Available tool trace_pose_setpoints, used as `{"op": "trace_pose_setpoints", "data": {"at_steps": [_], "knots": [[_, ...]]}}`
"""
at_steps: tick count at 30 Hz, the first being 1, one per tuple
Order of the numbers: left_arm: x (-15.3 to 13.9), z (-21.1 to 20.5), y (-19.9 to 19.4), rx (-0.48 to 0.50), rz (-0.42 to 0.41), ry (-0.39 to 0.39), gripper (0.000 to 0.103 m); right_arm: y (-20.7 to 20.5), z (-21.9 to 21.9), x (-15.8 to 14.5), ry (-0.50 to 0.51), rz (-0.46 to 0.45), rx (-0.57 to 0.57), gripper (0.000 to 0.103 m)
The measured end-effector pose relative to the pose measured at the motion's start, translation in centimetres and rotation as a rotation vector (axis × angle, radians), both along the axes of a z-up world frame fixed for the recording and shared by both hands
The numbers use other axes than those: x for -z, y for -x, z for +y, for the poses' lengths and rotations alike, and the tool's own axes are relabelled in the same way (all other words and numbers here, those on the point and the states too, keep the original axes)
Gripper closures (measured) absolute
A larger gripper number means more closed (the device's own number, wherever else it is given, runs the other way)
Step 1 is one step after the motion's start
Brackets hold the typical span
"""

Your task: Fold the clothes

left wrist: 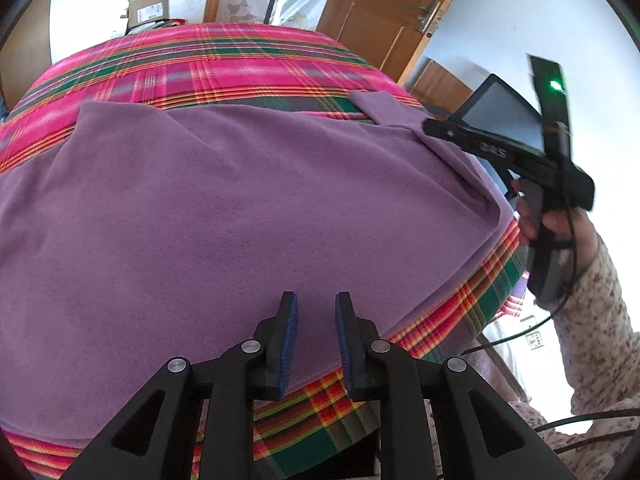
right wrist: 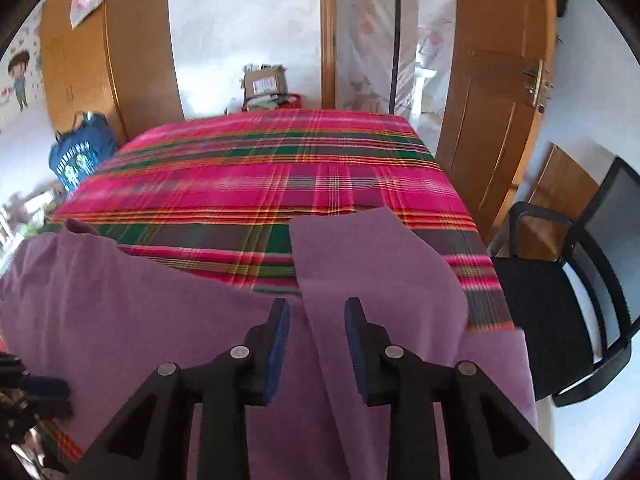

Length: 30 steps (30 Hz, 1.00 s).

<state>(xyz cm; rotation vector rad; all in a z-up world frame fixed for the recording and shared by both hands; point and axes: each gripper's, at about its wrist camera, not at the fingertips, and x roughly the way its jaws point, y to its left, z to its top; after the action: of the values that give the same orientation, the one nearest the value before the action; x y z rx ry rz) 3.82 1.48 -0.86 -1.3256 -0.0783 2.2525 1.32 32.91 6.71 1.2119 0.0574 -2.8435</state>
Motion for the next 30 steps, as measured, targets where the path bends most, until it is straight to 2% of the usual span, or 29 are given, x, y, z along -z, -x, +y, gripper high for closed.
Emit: {"op": "trace_pose_setpoints", "data": {"at_steps": [10,16,26,27,30], "knots": [[0.2,0.4,0.6,-0.006,-0.012,-0.015,0.079,3.9,-2.8,1.9,-0.132,-0.097,-0.053,0.071],[0.2,0.5,0.7,-0.005,-0.013,-0.012,0.077,5.9,-2.8,2.8,-0.125,-0.137,-0.035,0.071],[0.3,0.4,0.9,-0.008,-0.018,-0.023,0.077,7.7,-2.3,3.1,-0.078,-0.150,0.010,0.071],[0.3,0.3,0.9,-0.008,-0.018,-0.024,0.077,7.7,-2.3,3.1,-0.070,-0.149,0.013,0.072],[0.3,0.3,0.9,-0.010,-0.019,-0.025,0.077,7.6,-2.0,3.1,-0.070,-0.145,0.028,0.086]]}}
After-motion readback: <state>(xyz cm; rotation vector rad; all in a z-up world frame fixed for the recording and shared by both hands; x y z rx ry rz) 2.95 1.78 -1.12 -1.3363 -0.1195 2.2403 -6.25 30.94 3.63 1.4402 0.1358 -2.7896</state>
